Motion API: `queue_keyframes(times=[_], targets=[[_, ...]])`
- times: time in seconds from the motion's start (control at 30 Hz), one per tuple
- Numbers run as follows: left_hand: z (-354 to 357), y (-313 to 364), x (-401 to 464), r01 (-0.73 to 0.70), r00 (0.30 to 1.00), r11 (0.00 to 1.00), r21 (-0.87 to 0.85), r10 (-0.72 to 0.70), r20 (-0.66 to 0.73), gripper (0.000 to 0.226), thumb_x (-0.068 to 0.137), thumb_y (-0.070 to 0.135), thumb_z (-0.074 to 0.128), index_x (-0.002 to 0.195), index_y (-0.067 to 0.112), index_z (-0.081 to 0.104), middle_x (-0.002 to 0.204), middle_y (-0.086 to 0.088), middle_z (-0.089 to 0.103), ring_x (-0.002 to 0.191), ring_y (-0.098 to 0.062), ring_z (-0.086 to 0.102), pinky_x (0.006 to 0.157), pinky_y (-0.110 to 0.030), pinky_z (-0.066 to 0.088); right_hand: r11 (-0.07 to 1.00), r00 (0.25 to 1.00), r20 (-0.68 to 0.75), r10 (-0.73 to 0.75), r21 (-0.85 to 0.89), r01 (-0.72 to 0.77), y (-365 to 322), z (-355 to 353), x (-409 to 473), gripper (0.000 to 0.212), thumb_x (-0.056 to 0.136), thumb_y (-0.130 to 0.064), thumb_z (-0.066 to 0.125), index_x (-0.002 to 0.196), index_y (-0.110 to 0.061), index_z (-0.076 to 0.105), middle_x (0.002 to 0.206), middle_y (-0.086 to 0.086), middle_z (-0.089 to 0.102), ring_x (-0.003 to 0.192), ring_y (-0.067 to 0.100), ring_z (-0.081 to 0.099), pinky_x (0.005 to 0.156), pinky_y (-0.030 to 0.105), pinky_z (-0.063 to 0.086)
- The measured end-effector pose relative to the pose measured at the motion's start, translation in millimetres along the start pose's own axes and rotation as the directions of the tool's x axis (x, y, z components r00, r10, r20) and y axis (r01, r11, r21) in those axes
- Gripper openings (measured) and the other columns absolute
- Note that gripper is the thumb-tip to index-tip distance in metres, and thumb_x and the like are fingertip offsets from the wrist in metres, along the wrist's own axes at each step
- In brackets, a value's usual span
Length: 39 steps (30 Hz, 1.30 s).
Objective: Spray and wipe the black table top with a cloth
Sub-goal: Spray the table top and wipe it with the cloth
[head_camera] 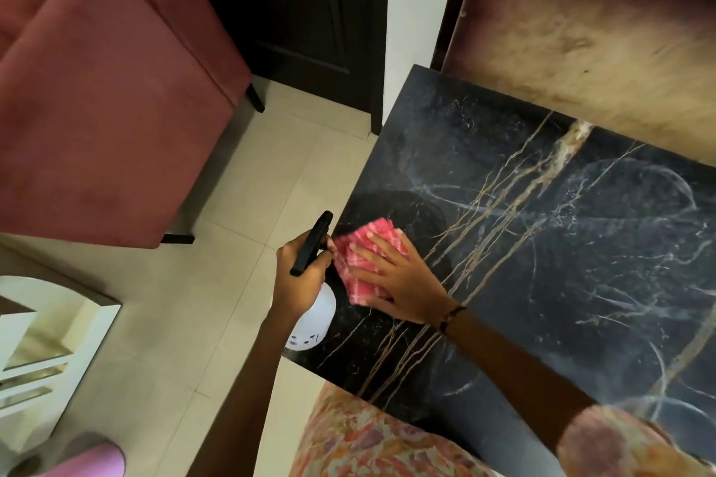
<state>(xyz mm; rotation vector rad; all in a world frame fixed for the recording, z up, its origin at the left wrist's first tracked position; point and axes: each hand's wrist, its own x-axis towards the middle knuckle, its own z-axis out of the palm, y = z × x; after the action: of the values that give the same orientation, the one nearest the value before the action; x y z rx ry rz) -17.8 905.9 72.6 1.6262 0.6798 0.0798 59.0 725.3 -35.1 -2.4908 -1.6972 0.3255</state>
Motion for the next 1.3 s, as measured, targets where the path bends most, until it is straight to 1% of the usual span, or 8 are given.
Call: queue_keyframes(times=[0.17, 0.37, 0.5, 0.67, 0.77, 0.97, 1.2, 1.3], targets=[[9.5, 7.6, 18.1, -0.026, 0.999, 0.999, 0.026, 0.026, 0.028, 0.019, 0.084, -0.012, 0.049, 0.079, 0.002, 0.061, 0.072, -0.012, 0.06, 0.045, -0.004, 0.054, 0.05, -0.009, 0.041, 0.993, 0.995, 0.002, 0.098, -0.069, -0.097, 67.7, -13.0, -35.6, 0.058, 0.092, -0.068, 0.028, 0.141, -0.038, 0.035, 0.156, 0.002, 0.027, 0.146, 0.029, 0.016, 0.113, 0.063, 0.015], [29.9, 19.1, 35.6, -0.09, 0.994, 0.996, 0.027, 0.088, 0.058, 0.012, 0.074, 0.002, 0.049, 0.077, -0.003, 0.06, 0.071, -0.015, 0.06, 0.041, -0.005, 0.049, 0.048, -0.012, 0.038, 0.938, 0.939, -0.013, 0.344, -0.044, -0.345, 87.8, -32.6, 61.8, 0.058, 0.089, -0.063, 0.033, 0.135, -0.032, 0.048, 0.151, 0.005, 0.037, 0.141, 0.034, 0.028, 0.107, 0.069, 0.021], [42.7, 27.1, 47.8, -0.102, 0.994, 0.994, 0.043, 0.1, 0.051, 0.018, 0.077, -0.005, 0.051, 0.067, 0.009, 0.058, 0.045, 0.007, 0.053, 0.038, -0.008, 0.046, 0.046, -0.014, 0.036, 0.977, 0.975, -0.058, 0.213, 0.01, -0.213, 55.3, -24.6, 81.3, 0.055, 0.091, -0.058, 0.03, 0.137, -0.03, 0.043, 0.15, 0.007, 0.038, 0.142, 0.036, 0.026, 0.105, 0.071, 0.022], [55.0, 37.0, 65.8, -0.132, 0.986, 0.991, 0.016, 0.13, 0.103, 0.02, 0.08, -0.009, 0.05, 0.074, 0.008, 0.059, 0.054, 0.009, 0.057, 0.042, -0.005, 0.047, 0.049, -0.012, 0.037, 0.993, 0.999, -0.043, 0.016, -0.114, -0.021, 85.2, -16.0, 13.7, 0.058, 0.092, -0.067, 0.029, 0.141, -0.039, 0.035, 0.154, 0.001, 0.032, 0.145, 0.029, 0.02, 0.115, 0.062, 0.012], [62.7, 41.9, 77.1, -0.159, 0.981, 0.987, 0.0, 0.158, 0.116, 0.017, 0.078, -0.006, 0.049, 0.076, 0.006, 0.061, 0.071, -0.01, 0.061, 0.045, -0.004, 0.05, 0.051, -0.011, 0.038, 0.974, 0.981, -0.059, 0.185, -0.121, -0.191, 131.5, -26.5, -4.5, 0.06, 0.091, -0.069, 0.021, 0.142, -0.039, 0.034, 0.155, 0.003, 0.029, 0.145, 0.03, 0.018, 0.115, 0.06, 0.009], [73.2, 41.3, 92.4, -0.179, 0.974, 0.984, -0.018, 0.18, 0.138, 0.013, 0.076, 0.006, 0.05, 0.079, 0.0, 0.061, 0.054, 0.012, 0.057, 0.045, -0.004, 0.051, 0.052, -0.009, 0.038, 0.874, 0.876, -0.052, 0.48, -0.052, -0.483, 156.8, -45.2, 71.7, 0.062, 0.089, -0.066, 0.022, 0.137, -0.035, 0.045, 0.154, 0.005, 0.032, 0.143, 0.034, 0.023, 0.111, 0.066, 0.014], [75.7, 43.5, 98.3, -0.155, 0.98, 0.988, -0.024, 0.157, 0.123, 0.039, 0.082, -0.016, 0.049, 0.069, 0.02, 0.056, 0.046, 0.008, 0.057, 0.04, -0.005, 0.05, 0.046, -0.012, 0.038, 0.983, 0.982, -0.097, 0.165, -0.065, -0.171, 125.1, -26.8, 64.9, 0.055, 0.093, -0.063, 0.026, 0.138, -0.034, 0.038, 0.151, 0.005, 0.037, 0.143, 0.033, 0.025, 0.109, 0.066, 0.021], [74.8, 38.5, 97.9, -0.167, 0.978, 0.985, -0.044, 0.172, 0.117, 0.017, 0.084, -0.002, 0.053, 0.082, 0.012, 0.062, 0.066, -0.005, 0.065, 0.042, -0.008, 0.046, 0.043, -0.021, 0.036, 0.982, 0.987, -0.101, 0.125, -0.126, -0.138, 153.3, -23.7, 32.2, 0.059, 0.092, -0.068, 0.022, 0.142, -0.039, 0.032, 0.155, 0.002, 0.029, 0.144, 0.03, 0.021, 0.112, 0.065, 0.016]])
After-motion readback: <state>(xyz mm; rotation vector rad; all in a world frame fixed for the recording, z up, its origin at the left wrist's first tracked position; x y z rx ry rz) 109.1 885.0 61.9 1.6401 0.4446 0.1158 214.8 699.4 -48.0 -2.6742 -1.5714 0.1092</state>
